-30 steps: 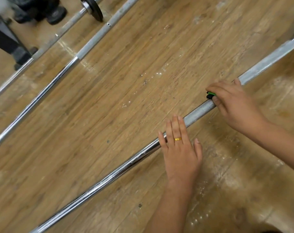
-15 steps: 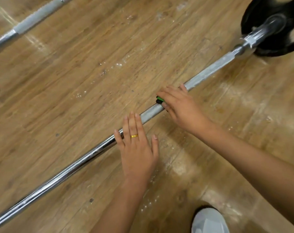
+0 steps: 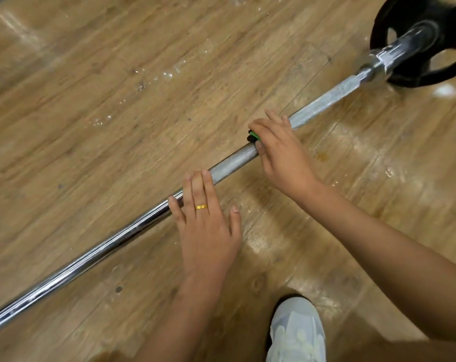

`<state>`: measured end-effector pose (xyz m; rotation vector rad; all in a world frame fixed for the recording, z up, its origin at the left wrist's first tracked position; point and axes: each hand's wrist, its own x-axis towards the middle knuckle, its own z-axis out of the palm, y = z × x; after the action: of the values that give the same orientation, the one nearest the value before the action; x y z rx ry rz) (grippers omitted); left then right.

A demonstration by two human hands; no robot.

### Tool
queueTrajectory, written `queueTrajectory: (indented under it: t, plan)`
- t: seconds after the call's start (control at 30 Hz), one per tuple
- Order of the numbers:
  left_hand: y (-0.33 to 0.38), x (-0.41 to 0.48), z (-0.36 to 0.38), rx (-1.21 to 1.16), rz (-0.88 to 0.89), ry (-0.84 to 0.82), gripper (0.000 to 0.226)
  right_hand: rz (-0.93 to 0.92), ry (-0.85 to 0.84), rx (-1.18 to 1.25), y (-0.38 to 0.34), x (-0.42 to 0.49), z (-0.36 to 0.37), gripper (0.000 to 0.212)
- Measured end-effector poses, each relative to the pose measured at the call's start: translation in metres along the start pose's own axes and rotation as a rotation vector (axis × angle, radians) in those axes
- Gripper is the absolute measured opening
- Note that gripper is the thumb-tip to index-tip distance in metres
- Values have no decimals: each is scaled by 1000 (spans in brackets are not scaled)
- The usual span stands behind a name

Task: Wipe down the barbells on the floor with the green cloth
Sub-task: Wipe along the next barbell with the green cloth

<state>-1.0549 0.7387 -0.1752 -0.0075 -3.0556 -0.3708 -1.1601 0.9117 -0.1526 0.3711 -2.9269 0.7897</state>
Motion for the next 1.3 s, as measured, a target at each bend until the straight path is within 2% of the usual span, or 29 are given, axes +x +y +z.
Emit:
queueTrajectory:
  t: [0.17, 0.33, 0.5, 0.67, 0.87, 1.1, 1.3]
  plan:
    - [7, -15, -1, -20, 7, -30, 79, -167, -58, -42, 1, -18, 2, 33]
    - [27, -19, -13, -83, -25, -60, 75, -140, 79, -14, 8, -30, -1, 29]
    - [37, -5, -16, -35, 117, -103, 73, -211, 17, -55, 15, -44, -5, 30]
    - [38, -20, -8, 38, 171, -101, 79, -69, 49, -34, 11, -53, -12, 31]
    - [41, -36, 3, 60, 209, -69, 79, -179, -62, -78, 12, -67, -19, 34]
    - [49, -52, 9, 78, 237, -50, 91, 48, 70, 12, -2, -86, -16, 32]
    - [46, -66, 16, 129, 287, -26, 89, -182, -185, 7, 13, -93, -33, 36]
